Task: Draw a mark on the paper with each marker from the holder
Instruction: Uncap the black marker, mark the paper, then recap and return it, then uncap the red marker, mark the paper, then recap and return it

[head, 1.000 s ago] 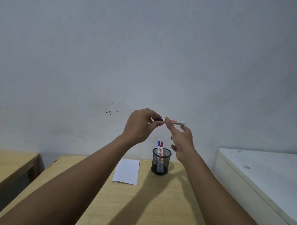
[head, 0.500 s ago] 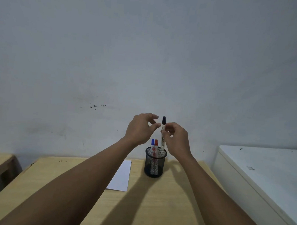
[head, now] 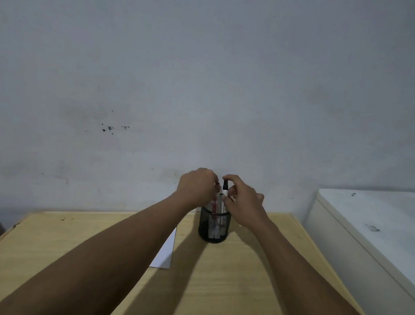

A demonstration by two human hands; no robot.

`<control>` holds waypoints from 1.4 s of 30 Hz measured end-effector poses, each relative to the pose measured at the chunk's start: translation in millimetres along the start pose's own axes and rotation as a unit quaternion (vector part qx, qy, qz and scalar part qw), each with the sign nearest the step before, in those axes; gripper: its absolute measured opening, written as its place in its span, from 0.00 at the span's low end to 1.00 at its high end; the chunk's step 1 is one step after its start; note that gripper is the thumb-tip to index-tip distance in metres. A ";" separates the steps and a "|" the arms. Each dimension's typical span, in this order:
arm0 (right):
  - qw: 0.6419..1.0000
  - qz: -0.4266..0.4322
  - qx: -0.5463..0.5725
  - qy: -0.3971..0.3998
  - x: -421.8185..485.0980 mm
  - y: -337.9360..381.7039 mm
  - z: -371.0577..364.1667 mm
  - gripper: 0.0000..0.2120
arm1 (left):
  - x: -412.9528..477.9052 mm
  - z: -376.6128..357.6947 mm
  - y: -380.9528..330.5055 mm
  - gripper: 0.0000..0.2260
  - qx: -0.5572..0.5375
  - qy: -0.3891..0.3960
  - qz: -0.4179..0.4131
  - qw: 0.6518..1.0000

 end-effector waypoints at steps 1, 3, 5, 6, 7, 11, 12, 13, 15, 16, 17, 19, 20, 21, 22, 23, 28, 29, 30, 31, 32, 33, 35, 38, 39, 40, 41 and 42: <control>1.000 -0.001 0.003 -0.003 0.6 -2.1 -0.9 0.21 | 0.8 -1.0 0.6 0.12 -0.007 0.003 0.003 1.000; 1.000 0.000 0.003 -0.012 1.9 -5.0 -1.0 0.20 | 2.0 -2.4 1.0 0.10 -0.026 0.005 0.005 1.000; 1.000 0.003 0.001 -0.017 2.6 -6.5 -0.2 0.20 | 2.7 -2.3 0.9 0.09 -0.044 0.003 0.003 0.999; 1.000 0.004 0.006 -0.019 2.4 -7.1 0.3 0.20 | 3.0 -1.5 1.3 0.09 -0.058 0.001 0.004 0.998; 1.000 0.004 0.013 -0.020 1.1 -6.8 1.5 0.21 | 3.2 -0.7 1.9 0.09 -0.077 0.001 0.006 0.997; 0.997 -0.006 0.054 -0.054 -5.1 -7.0 13.1 0.23 | -0.2 5.0 2.2 0.07 -0.192 0.028 0.018 0.981; 0.995 -0.012 0.066 -0.071 -7.6 -6.3 18.1 0.23 | -2.1 8.5 0.8 0.07 -0.217 0.035 0.019 0.975; 0.993 -0.016 0.080 -0.085 -11.3 -3.4 24.2 0.22 | -4.5 13.6 -0.8 0.07 -0.237 0.039 0.019 0.970; 0.990 -0.025 0.101 -0.091 -16.0 3.6 33.4 0.18 | -12.0 30.6 -3.9 0.07 -0.271 0.034 0.019 0.962; 0.990 -0.029 0.113 -0.075 -18.0 8.9 35.7 0.18 | -17.2 42.6 -4.9 0.07 -0.286 0.027 0.020 0.958; 0.990 -0.031 0.129 -0.048 -20.4 15.3 36.6 0.21 | -23.0 55.9 -4.9 0.07 -0.301 0.016 0.021 0.953; 0.985 -0.030 0.168 0.014 -28.3 29.8 35.6 0.27 | -36.0 83.8 -1.2 0.07 -0.342 -0.013 0.027 0.939; 0.981 -0.026 0.187 0.037 -32.7 37.8 35.8 0.25 | -43.6 97.4 2.4 0.06 -0.365 -0.030 0.032 0.930; 0.976 -0.017 0.209 0.054 -36.7 46.0 37.5 0.21 | -51.6 110.6 6.9 0.06 -0.386 -0.049 0.038 0.921; 0.971 -0.007 0.233 0.056 -40.7 53.7 41.8 0.16 | -59.9 122.9 12.7 0.06 -0.405 -0.068 0.046 0.911; 0.963 0.004 0.265 0.046 -45.1 61.4 47.9 0.13 | -69.1 134.1 19.2 0.06 -0.424 -0.085 0.053 0.900; 0.811 -0.020 0.584 -0.017 -61.7 82.1 67.8 0.09 | -116.9 159.0 49.6 0.07 -0.476 -0.089 0.055 0.873; 0.769 -0.017 0.639 -0.028 -63.2 88.6 70.3 0.09 | -125.3 159.9 51.4 0.07 -0.465 -0.080 0.041 0.881; 0.742 -0.007 0.669 -0.034 -65.0 97.6 72.9 0.08 | -133.2 160.6 51.6 0.06 -0.450 -0.073 0.024 0.890; 0.731 0.006 0.681 -0.028 -67.4 109.5 73.2 0.06 | -140.7 160.7 50.5 0.05 -0.434 -0.068 0.008 0.898; 0.733 0.019 0.680 -0.013 -70.0 123.1 70.7 0.04 | -147.2 160.4 49.2 0.04 -0.417 -0.065 -0.005 0.907; 0.743 0.030 0.669 0.005 -73.1 136.9 66.5 0.04 | -152.8 160.4 48.0 0.04 -0.399 -0.065 -0.015 0.914; 0.784 0.046 0.618 0.032 -79.1 159.5 57.2 0.05 | -161.9 160.3 50.0 0.04 -0.356 -0.081 -0.024 0.931; 0.839 0.056 0.540 0.036 -81.5 175.5 43.4 0.06 | -174.4 159.9 62.3 0.05 -0.258 -0.117 -0.024 0.959; 0.850 0.056 0.524 0.032 -80.7 177.3 38.3 0.06 | -178.0 158.0 66.8 0.05 -0.232 -0.120 -0.028 0.965; 0.857 0.056 0.511 0.034 -79.5 179.0 31.9 0.05 | -181.9 155.6 71.1 0.06 -0.208 -0.121 -0.032 0.970; 0.863 0.057 0.500 0.039 -78.4 180.7 24.8 0.05 | -185.5 153.4 75.0 0.07 -0.181 -0.121 -0.034 0.975; 0.868 0.057 0.491 0.045 -77.2 182.6 17.5 0.05 | -187.8 151.3 78.9 0.08 -0.151 -0.119 -0.035 0.981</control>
Point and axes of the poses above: each hand's wrist, its own x-axis towards the middle knuckle, its own z-axis out of the back of the hand, y = z × x, the point moved 9 cm from there along x, towards the middle knuckle, and after that the axes turned 9 degrees about y, right-handed, at the moved point
